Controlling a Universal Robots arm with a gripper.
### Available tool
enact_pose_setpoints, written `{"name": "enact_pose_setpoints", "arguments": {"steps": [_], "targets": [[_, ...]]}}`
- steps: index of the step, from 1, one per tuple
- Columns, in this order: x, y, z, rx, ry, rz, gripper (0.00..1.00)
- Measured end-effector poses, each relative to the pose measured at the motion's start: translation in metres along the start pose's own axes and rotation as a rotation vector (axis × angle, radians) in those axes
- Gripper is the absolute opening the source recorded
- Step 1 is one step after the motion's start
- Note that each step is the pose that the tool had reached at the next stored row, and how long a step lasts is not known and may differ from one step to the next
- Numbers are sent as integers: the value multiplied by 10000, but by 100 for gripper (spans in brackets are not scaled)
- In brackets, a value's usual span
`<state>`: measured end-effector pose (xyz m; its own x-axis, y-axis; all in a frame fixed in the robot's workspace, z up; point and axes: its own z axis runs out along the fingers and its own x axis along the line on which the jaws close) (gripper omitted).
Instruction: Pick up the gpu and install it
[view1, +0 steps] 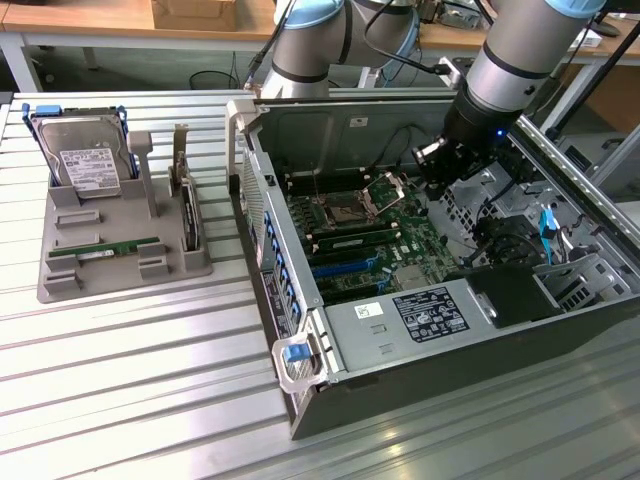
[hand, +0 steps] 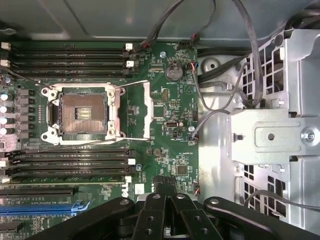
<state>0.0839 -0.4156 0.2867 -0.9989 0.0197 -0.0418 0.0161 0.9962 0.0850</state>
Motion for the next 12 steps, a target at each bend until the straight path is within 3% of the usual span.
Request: {"name": "enact_pose_setpoints", "arguments": {"steps": [6, 12], "targets": [[0, 0, 0, 30, -58, 679, 11], [0, 0, 0, 30, -58, 678, 11]]}}
